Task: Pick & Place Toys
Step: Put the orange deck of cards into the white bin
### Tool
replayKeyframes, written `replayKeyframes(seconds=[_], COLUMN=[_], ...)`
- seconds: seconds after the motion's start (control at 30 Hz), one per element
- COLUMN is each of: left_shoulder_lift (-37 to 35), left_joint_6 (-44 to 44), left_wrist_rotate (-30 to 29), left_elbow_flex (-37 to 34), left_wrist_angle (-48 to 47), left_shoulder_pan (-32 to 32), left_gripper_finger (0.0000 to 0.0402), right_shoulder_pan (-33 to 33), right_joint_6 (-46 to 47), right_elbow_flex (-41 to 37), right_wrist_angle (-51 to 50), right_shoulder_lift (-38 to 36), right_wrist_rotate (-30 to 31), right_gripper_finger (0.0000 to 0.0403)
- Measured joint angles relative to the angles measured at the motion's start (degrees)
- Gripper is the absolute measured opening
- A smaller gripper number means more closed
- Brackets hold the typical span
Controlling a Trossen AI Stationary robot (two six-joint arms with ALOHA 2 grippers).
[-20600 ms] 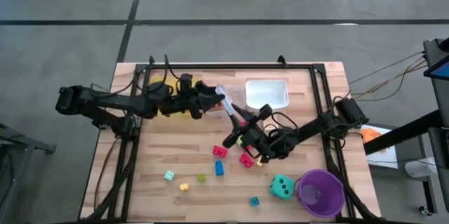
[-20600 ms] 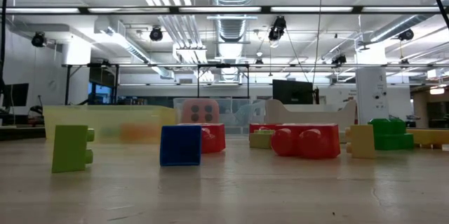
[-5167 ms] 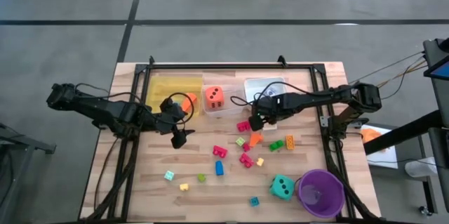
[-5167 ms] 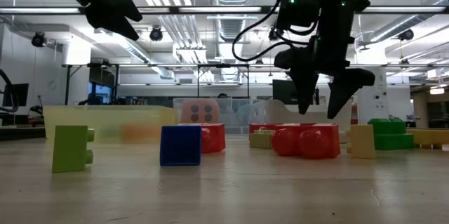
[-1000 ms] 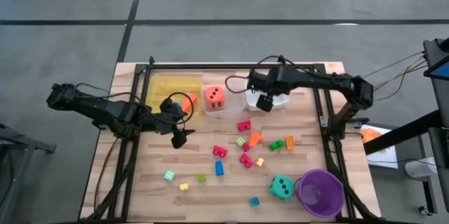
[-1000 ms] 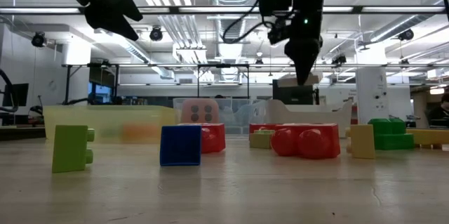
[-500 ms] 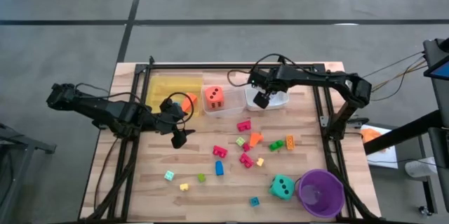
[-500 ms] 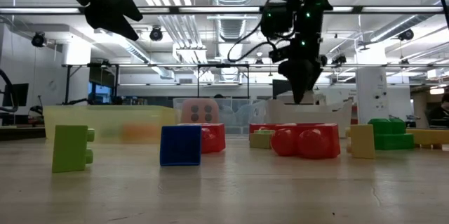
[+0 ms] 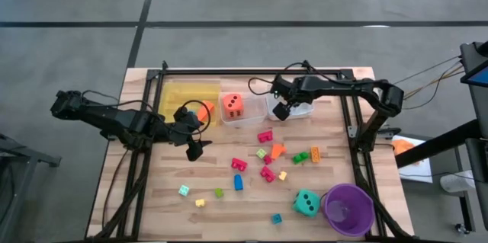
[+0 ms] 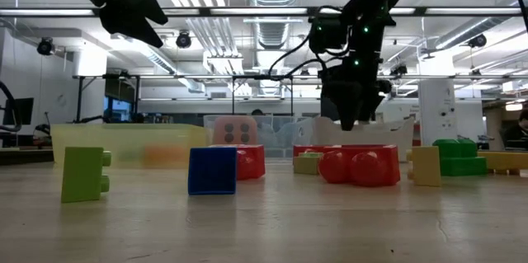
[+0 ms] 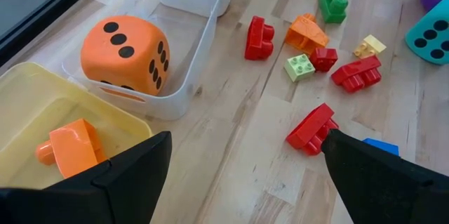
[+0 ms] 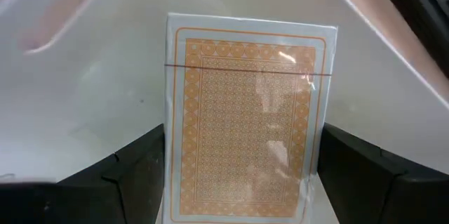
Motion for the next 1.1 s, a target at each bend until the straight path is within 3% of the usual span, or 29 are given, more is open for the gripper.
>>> replayKeyframes(seconds=[0.4,0.77,1.1], left_shoulder_lift=[0.0,0.0,0.0], left_joint_6=[-0.1,0.0,0.0], left_wrist_rotate=[0.0,0.0,0.0], left_elbow_flex=[0.0,0.0,0.0], left_wrist_angle=[0.3,0.3,0.3], left_shoulder_pan=[0.0,0.0,0.0], left_gripper_finger=[0.0367,0.0367,0.0367], right_shoulder_pan=[-0.2,0.1,-0.1], right_joint_6=[13.2,13.3,13.4], right_elbow_flex=[-2.8,1.4,1.6], right_wrist_angle=[4.6,3.5,2.5], right_shoulder_lift=[0.2,7.0,7.4], right_wrist_rotate=[-2.2,-5.5,-7.6], right_gripper_finger=[0.0296,0.0296,0.0296])
